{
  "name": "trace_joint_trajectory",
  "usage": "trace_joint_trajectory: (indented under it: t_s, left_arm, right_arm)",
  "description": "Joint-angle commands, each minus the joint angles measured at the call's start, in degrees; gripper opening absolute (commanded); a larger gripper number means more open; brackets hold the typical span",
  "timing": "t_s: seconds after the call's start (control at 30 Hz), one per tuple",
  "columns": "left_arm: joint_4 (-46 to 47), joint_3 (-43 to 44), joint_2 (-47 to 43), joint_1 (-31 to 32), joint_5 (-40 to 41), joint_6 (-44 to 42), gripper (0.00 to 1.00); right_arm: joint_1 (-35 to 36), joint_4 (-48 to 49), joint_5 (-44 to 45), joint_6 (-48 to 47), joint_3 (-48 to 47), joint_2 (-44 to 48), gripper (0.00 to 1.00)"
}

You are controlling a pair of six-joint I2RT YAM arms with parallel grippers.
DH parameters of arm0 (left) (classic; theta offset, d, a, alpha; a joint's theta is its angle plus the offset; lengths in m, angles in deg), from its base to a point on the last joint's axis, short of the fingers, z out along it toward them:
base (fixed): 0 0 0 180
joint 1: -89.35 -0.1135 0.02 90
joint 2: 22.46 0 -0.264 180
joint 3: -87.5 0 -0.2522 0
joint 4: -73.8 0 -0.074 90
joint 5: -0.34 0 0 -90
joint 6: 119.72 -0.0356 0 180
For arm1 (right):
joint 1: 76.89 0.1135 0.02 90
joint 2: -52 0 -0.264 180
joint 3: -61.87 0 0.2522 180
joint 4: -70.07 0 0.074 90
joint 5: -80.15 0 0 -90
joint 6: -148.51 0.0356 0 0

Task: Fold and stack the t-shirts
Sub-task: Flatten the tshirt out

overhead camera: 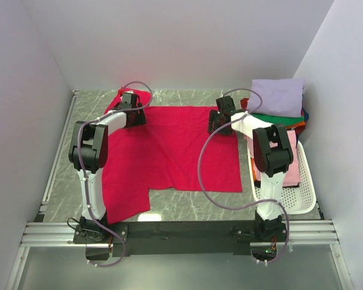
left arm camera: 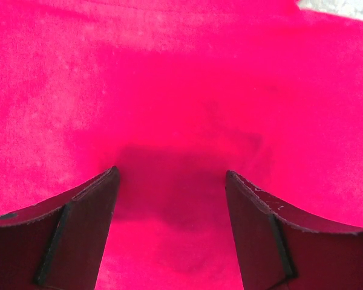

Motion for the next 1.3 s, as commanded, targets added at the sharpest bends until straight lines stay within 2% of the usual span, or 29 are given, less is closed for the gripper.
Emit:
trace_joint_trajectory:
  t_s: [0.0,0.17,0.43,0.67,0.8,0.9,0.93,1.07,1.1,1.13,1.2,1.27]
  left_arm:
    - [-3.82,3.29,2.49,-1.64,-2.10,1.06,0.77]
    - [-6.54,7.60,5.48,-2.96,-4.48,0.80,0.78]
    - [-9.53,16.64,10.84,-3.05,-6.94,0.36,0.80]
    - [-10.23,20.96,13.74,-3.40,-7.73,-0.08,0.80]
    - [-9.88,22.72,13.93,-3.40,-7.73,-0.43,0.84]
    - [-6.38,19.48,9.02,-3.14,-6.60,-0.43,0.90]
    - [-2.62,15.29,6.74,-2.96,-5.63,-0.26,0.91]
    - [2.67,3.15,-8.55,-1.47,0.34,2.37,0.92]
    - [3.03,-2.54,-11.19,-1.03,5.05,3.33,0.92]
    - [3.13,-5.46,-16.43,-0.59,7.63,6.22,0.92]
    - [2.86,-11.44,-21.56,1.51,13.25,9.48,0.92]
    - [2.95,-20.32,-28.66,4.23,18.89,14.14,0.93]
  right_arm:
    - [0.60,-4.39,2.02,-0.22,-3.82,-1.42,0.72]
    - [0.78,-7.47,4.83,-0.04,-8.92,-4.14,0.72]
    - [0.78,-10.46,4.57,0.40,-14.55,-7.49,0.72]
    - [0.69,-13.63,4.39,0.22,-23.77,-12.66,0.72]
    - [0.42,-15.91,4.13,-0.21,-29.57,-15.40,0.72]
    - [0.42,-14.52,3.52,-1.26,-30.46,-14.18,0.72]
    - [0.51,-13.38,3.43,-1.62,-28.55,-13.04,0.72]
    - [0.51,-7.22,1.76,-2.24,-21.07,-3.48,0.72]
    - [0.51,-5.39,0.97,-2.24,-19.58,-1.71,0.72]
    - [0.51,-4.50,0.62,-2.24,-16.78,-0.21,0.72]
    - [0.51,-2.31,-0.69,-2.15,-13.78,4.01,0.72]
    - [0.51,-0.98,-1.40,-1.97,-10.00,7.43,0.72]
